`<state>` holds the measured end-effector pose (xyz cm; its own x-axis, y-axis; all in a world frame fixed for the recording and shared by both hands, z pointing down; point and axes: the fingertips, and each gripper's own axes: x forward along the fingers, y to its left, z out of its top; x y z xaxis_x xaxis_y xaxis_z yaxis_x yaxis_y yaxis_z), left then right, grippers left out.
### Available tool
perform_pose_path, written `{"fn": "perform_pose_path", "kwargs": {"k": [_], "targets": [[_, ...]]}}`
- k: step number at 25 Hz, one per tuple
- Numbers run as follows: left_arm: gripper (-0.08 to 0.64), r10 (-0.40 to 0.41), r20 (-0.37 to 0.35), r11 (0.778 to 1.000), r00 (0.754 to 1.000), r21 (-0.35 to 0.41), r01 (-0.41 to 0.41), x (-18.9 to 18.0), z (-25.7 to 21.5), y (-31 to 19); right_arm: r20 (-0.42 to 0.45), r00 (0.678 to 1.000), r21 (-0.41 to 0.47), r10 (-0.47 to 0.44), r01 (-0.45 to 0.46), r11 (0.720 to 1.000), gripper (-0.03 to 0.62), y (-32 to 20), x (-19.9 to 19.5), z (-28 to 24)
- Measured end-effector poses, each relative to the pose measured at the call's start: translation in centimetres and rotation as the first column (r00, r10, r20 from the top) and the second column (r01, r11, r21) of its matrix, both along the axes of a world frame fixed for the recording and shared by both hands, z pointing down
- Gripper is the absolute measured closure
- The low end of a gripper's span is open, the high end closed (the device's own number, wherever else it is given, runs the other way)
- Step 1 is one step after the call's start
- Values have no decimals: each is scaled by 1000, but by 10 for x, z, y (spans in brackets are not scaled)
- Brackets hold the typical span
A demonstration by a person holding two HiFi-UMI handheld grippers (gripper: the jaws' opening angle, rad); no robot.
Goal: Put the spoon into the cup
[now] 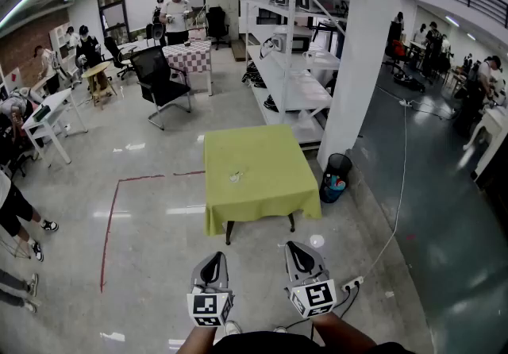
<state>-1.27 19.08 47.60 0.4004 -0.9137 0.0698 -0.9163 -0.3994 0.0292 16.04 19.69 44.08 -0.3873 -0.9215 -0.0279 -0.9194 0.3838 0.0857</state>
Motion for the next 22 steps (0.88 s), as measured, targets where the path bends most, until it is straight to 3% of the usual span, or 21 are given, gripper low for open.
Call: {"fn": "perform_pose_path", "kwargs": {"k": [13, 22], "targets": [[554, 20, 3, 999, 1000, 29, -20, -10, -5, -23, -9, 1000, 10, -2, 2, 1000, 581, -22, -20, -2], [554, 51, -5, 999, 999, 17, -51, -27, -1, -33, 30, 999, 22, -9, 9, 1000, 581, -30, -43, -6]]}}
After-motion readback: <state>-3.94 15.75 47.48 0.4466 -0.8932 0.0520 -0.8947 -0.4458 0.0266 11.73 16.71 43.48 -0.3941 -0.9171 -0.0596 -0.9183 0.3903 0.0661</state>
